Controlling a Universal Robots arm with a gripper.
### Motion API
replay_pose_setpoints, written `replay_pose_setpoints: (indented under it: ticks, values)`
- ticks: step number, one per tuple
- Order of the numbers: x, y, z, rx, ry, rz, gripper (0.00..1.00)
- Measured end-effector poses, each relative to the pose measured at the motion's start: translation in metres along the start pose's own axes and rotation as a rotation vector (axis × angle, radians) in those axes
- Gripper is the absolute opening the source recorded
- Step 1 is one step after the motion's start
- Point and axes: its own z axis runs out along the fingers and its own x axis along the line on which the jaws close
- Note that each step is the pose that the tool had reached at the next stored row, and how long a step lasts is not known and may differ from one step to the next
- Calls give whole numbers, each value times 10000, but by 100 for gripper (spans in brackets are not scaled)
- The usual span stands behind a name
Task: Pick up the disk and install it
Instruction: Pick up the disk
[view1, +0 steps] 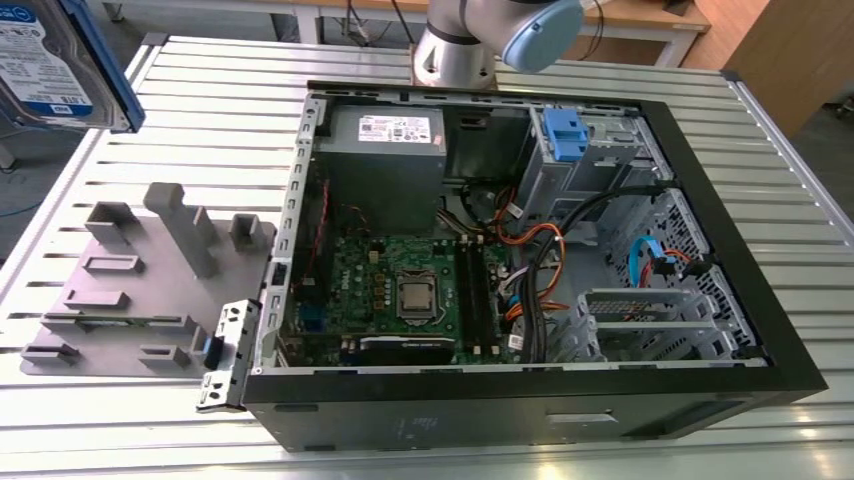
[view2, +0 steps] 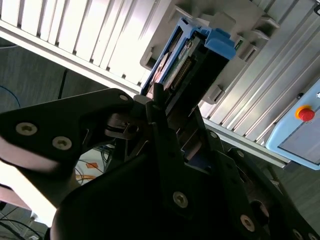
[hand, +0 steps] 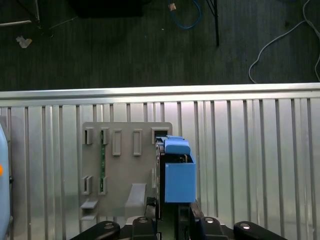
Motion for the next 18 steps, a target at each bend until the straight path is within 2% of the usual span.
replay_pose_setpoints:
  ticks: [8, 18]
  values:
    - [-1, -18, -2, -2, 1, 0, 35]
    - [-7, -136, -2, -1, 1, 0, 35]
